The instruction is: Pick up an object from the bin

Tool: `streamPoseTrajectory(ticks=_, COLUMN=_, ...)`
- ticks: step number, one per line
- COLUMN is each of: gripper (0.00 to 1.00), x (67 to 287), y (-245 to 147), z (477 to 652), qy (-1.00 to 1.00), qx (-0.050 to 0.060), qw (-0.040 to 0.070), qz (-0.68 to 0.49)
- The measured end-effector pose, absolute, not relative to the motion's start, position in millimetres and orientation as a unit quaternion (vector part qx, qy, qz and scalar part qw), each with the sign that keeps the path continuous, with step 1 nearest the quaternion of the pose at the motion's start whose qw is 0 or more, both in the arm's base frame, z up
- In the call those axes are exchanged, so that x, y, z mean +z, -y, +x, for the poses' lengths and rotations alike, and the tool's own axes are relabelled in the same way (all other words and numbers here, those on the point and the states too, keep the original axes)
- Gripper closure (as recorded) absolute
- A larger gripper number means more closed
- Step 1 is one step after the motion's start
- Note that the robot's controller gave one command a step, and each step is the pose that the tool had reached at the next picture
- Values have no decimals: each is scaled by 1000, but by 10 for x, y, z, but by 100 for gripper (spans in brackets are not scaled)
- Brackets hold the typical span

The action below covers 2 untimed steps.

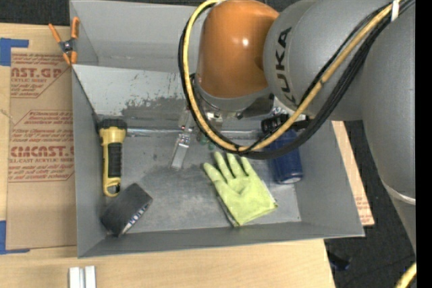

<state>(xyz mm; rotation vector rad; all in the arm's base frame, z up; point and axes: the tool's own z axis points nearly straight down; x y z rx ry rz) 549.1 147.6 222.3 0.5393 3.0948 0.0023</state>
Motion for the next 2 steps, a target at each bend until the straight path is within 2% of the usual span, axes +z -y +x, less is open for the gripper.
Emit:
streamPoseTrajectory(ticks=1, gripper=0, x=2114, y=-1315, z=5362, qy=-996, qx=0, qw=0, qz=88)
streamPoseTrajectory(ticks=2, gripper=0, x=1998, y=-1156, z=5355, qy=-983, qx=2, qw=1, qz=183)
